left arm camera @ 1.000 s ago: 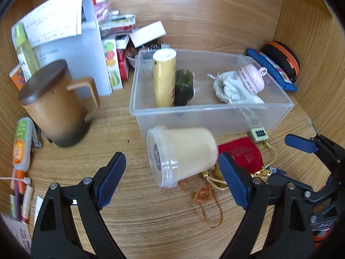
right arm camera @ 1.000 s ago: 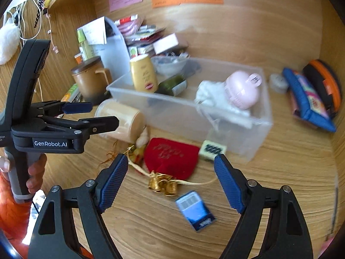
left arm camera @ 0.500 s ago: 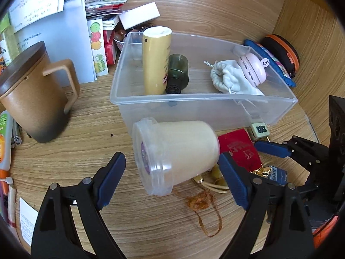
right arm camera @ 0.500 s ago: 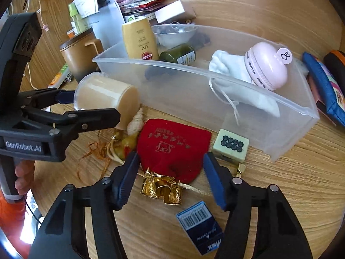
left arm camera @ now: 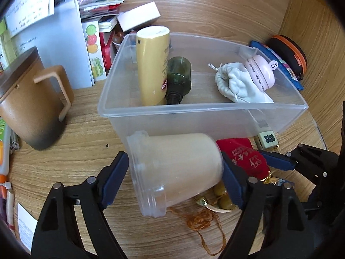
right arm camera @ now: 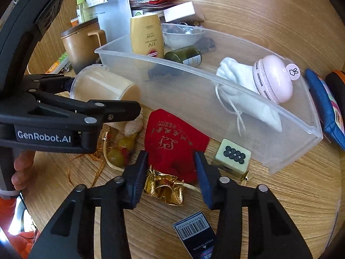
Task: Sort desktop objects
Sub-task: 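Grasp the red pouch with the right gripper while the left grasps the cream container, then carry the red pouch and cream container over the clear box, then lower the red pouch and cream container into the box and open both grippers, then move the right gripper to the blue barcode card and grasp it while the left approaches the gourd charm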
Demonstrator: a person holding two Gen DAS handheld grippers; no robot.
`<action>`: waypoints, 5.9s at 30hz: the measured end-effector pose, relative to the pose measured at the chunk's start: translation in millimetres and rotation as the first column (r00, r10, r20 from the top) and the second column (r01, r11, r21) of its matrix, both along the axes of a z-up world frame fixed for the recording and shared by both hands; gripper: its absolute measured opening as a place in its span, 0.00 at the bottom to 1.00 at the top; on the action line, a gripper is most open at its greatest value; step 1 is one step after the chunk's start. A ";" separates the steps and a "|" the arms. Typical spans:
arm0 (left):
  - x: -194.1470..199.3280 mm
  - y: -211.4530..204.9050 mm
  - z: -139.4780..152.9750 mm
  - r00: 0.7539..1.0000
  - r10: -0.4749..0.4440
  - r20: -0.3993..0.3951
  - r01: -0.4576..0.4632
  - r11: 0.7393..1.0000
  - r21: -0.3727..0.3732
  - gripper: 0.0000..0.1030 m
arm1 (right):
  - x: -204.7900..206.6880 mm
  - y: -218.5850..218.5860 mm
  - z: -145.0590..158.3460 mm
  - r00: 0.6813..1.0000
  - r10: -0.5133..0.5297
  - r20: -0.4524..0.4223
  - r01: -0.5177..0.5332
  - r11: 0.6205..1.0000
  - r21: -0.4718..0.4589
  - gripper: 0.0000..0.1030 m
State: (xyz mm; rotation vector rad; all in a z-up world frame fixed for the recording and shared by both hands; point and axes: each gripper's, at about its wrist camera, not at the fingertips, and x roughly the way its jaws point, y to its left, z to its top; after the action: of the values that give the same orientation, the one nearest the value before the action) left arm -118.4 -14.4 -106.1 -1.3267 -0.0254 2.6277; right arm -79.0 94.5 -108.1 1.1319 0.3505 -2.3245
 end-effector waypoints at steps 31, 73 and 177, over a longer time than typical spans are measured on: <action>31.3 -7.1 29.6 0.996 0.047 -0.082 -0.045 0.999 0.018 0.70 | 20.4 55.1 70.3 0.992 -0.090 -0.087 0.072 0.979 -0.192 0.31; -38.1 28.7 68.7 0.989 -0.092 -0.119 0.094 0.996 0.007 0.70 | -68.8 33.6 102.6 0.991 -0.059 -0.116 0.039 0.985 -0.166 0.31; 50.3 24.7 21.6 0.996 -0.065 -0.058 0.063 0.997 -0.036 0.86 | 33.9 82.7 60.7 0.995 -0.076 -0.067 0.067 0.990 -0.122 0.51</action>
State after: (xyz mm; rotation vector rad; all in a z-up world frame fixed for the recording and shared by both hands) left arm -68.1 10.4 -84.5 -1.2385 0.0703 2.6232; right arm -45.1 177.2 -47.4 1.0210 0.1962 -2.4182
